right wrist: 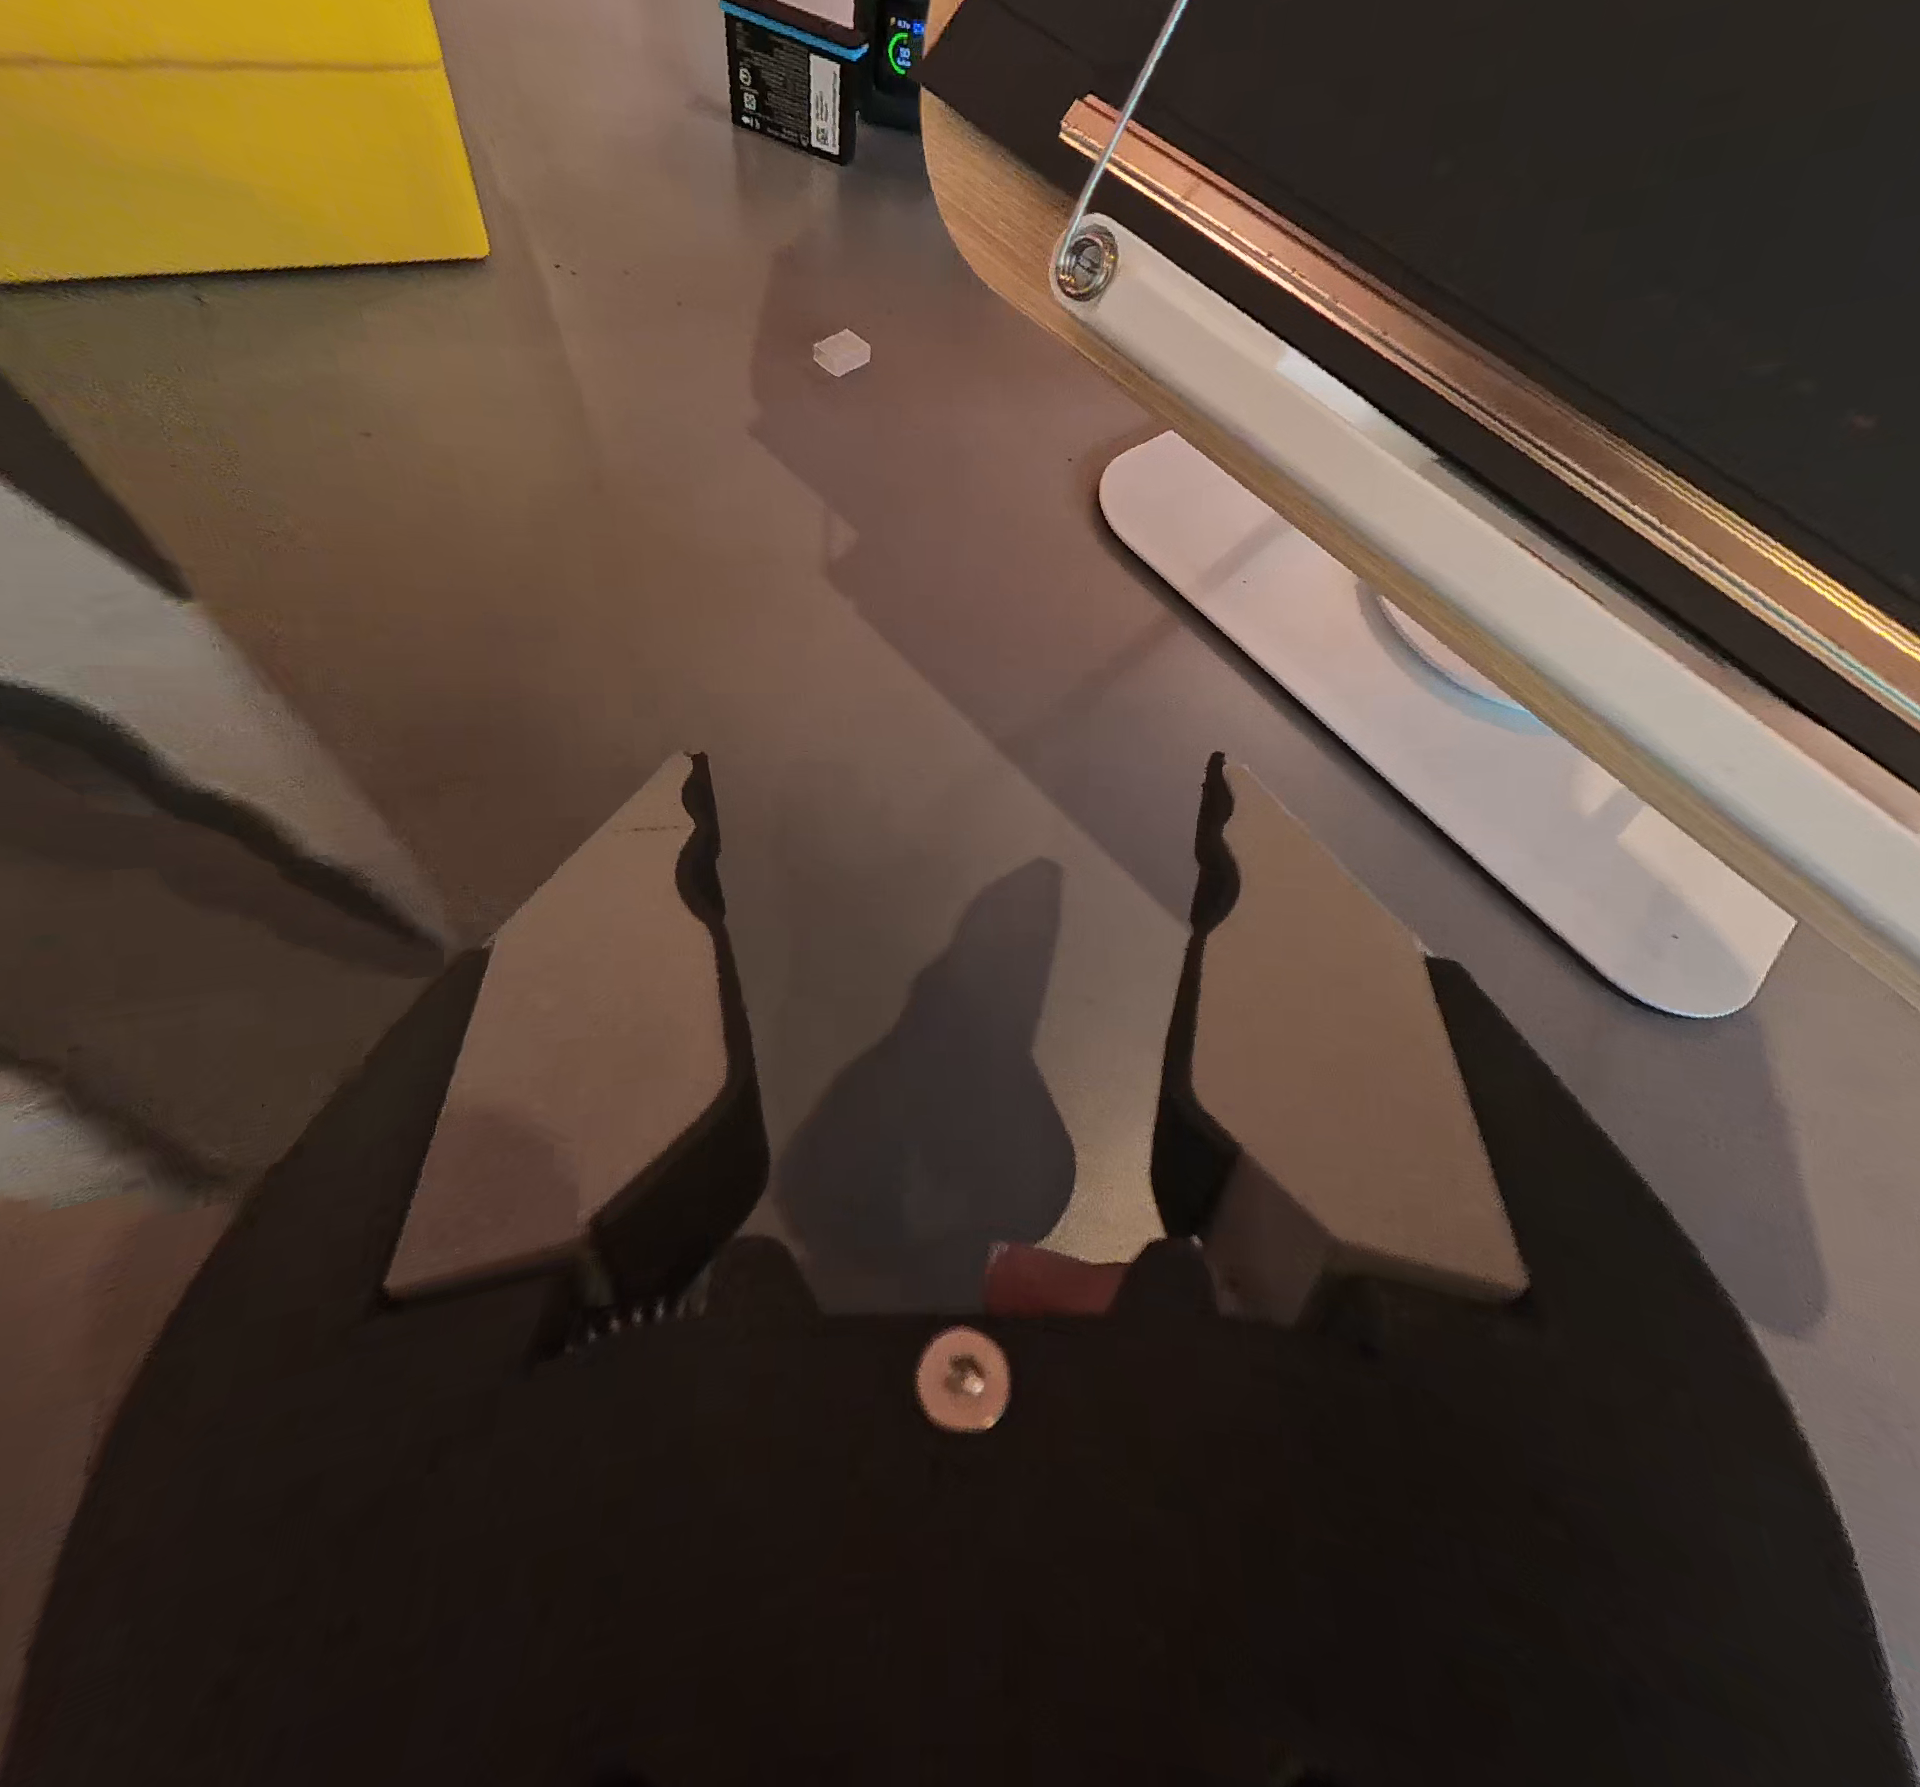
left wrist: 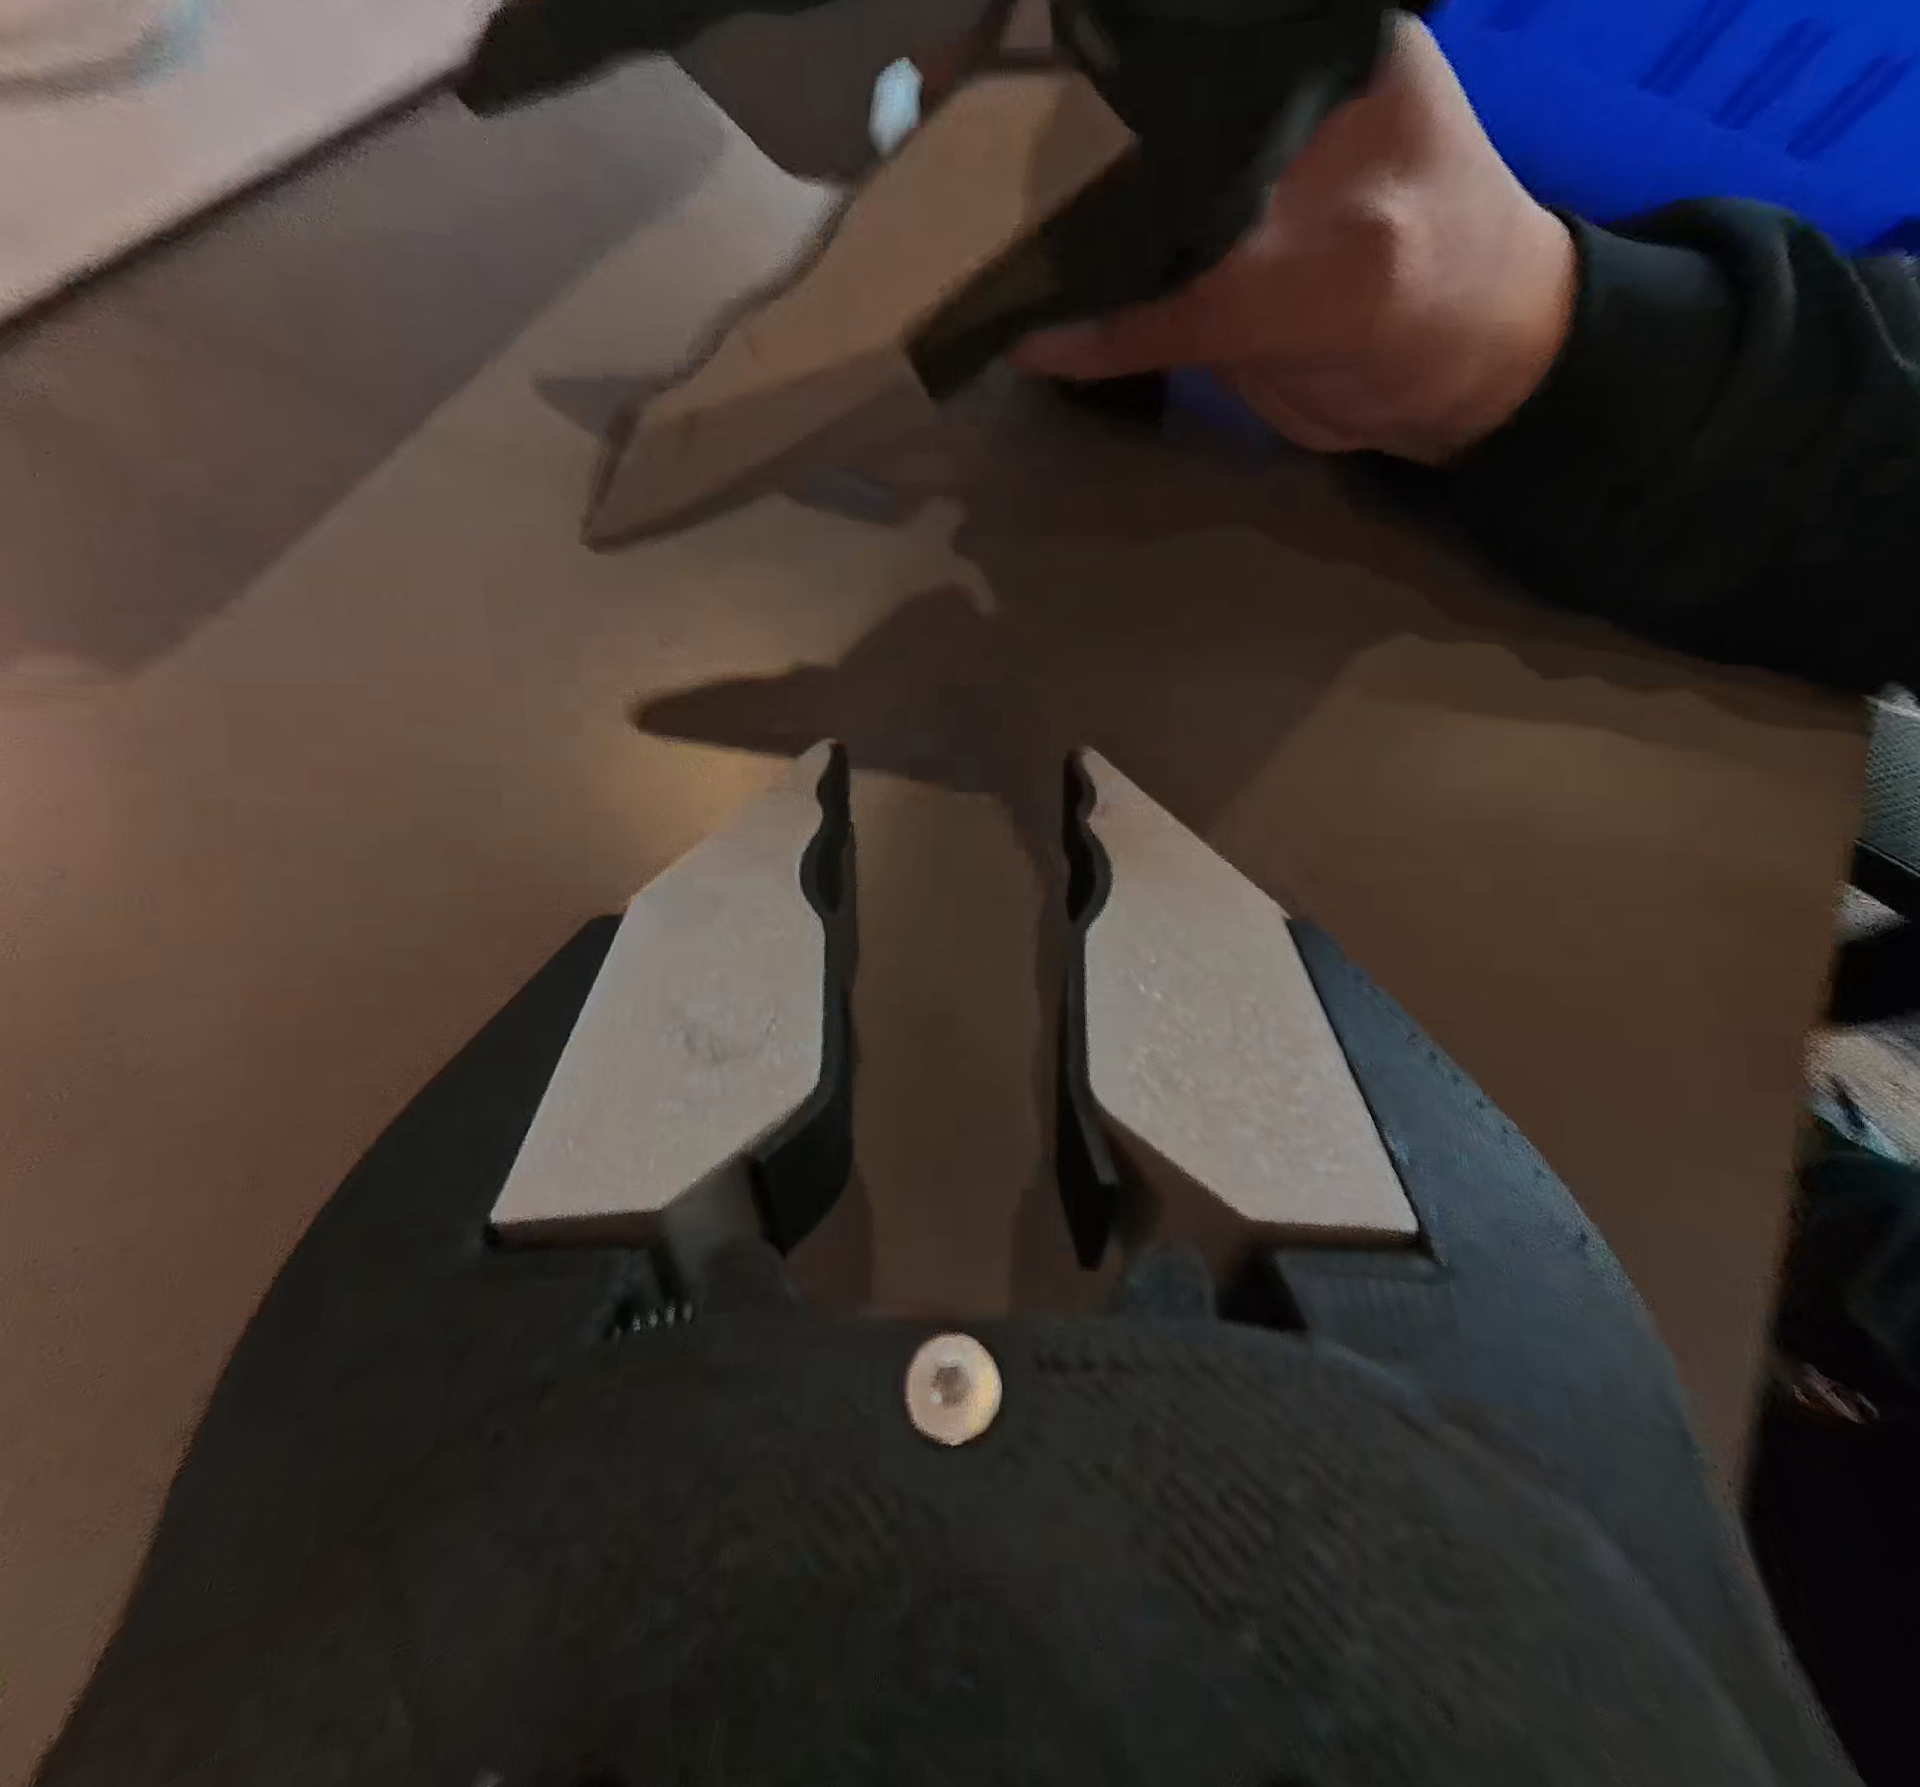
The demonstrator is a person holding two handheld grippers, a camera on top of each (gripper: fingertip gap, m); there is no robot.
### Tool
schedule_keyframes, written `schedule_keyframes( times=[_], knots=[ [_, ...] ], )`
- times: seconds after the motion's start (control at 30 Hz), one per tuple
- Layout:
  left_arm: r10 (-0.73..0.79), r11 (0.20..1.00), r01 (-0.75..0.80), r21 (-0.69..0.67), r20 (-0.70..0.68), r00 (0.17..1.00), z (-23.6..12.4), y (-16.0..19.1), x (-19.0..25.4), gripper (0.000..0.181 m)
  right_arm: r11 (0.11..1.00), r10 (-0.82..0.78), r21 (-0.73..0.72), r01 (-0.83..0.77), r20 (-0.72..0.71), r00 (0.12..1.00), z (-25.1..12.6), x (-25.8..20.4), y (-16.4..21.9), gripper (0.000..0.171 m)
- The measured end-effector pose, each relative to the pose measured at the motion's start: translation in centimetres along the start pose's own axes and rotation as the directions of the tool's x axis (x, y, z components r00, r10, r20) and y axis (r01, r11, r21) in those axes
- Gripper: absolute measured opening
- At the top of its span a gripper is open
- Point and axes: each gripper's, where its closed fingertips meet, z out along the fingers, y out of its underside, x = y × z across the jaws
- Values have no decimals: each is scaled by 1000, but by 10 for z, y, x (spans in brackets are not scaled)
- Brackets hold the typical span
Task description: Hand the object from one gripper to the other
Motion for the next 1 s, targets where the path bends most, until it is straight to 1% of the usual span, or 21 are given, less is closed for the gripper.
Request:
schedule_keyframes(
  times=[0.03, 0.1, 0.17, 0.2, 0.23, 0.27, 0.3, 0.33, 0.37, 0.4, 0.43, 0.47, 0.5, 0.53, 0.57, 0.63, 0.73, 0.77, 0.9, 0.97, 1.0],
  knots=[
    [-5, 1000, 4, -21, -60, 998, -6, 9, 13, 41, 1000, -8, -3, 8, -10, 1000, 0, 1, 1, 90],
    [-55, 998, 55, -5, -152, 987, -27, 13, 33, 34, 1000, -6, -9, 6, -18, 1000, 0, 3, 2, 90],
    [-93, 995, 99, 18, -216, 972, -59, 6, 48, 40, 1000, 10, 1, -10, -15, 1000, -2, 5, 2, 90],
    [-89, 994, 101, 44, -216, 972, -78, -1, 51, 41, 1000, 18, 5, -18, -13, 1000, -3, 5, 2, 90],
    [-65, 995, 78, 67, -173, 983, -100, -9, 48, 39, 1000, 27, 6, -27, -12, 1000, -5, 7, 2, 90],
    [-21, 997, 28, 75, -84, 996, -124, -16, 41, 37, 999, 36, 5, -36, -14, 999, -5, 8, 3, 89],
    [37, 997, -40, 73, 41, 998, -151, -23, 28, 37, 999, 41, 7, -41, -16, 999, -6, 9, 3, 89],
    [97, 992, -111, 62, 195, 976, -180, -31, 9, 36, 999, 45, 8, -44, -18, 999, -6, 9, 3, 89],
    [149, 984, -172, 34, 364, 920, -212, -37, -16, 32, 999, 46, 7, -46, -21, 999, -6, 10, 3, 89],
    [184, 979, -204, -15, 502, 845, -242, -39, -43, 29, 999, 46, 6, -45, -22, 999, -6, 10, 4, 89],
    [188, 981, -183, -68, 573, 797, -265, -34, -67, 30, 999, 43, 1, -43, -21, 999, -6, 10, 4, 88],
    [161, 986, -111, -122, 554, 817, -275, -20, -81, 29, 999, 39, -5, -39, -19, 999, -5, 9, 5, 89],
    [96, 988, -21, -152, 504, 859, -278, -6, -90, 28, 999, 33, -10, -33, -18, 999, -5, 8, 5, 89],
    [21, 985, 62, -160, 468, 883, -279, 6, -99, 28, 1000, 26, -13, -26, -18, 999, -4, 8, 5, 89],
    [-30, 977, 123, -174, 459, 888, -280, 17, -109, 27, 1000, 17, -16, -18, -20, 1000, -4, 7, 6, 88],
    [-67, 959, 189, -211, 476, 877, -278, 36, -127, 29, 1000, -2, -27, 1, -25, 1000, -4, 6, 8, 88],
    [-159, 923, 281, -263, 406, 900, -262, 57, -126, 32, 999, -16, -34, 15, -31, 999, -6, 6, 9, 87],
    [-180, 912, 307, -273, 405, 896, -258, 61, -129, 35, 999, -15, -33, 14, -32, 999, -6, 6, 9, 87],
    [-163, 871, 358, -336, 491, 856, -247, 77, -150, 34, 999, 12, -38, -13, -26, 1000, -6, 9, 10, 85],
    [-174, 863, 361, -353, 464, 869, -239, 78, -148, 30, 999, 26, -41, -27, -27, 999, -6, 11, 11, 85],
    [-168, 863, 358, -356, 465, 869, -238, 76, -150, 31, 999, 31, -39, -32, -28, 999, -6, 12, 11, 85]
  ],
)
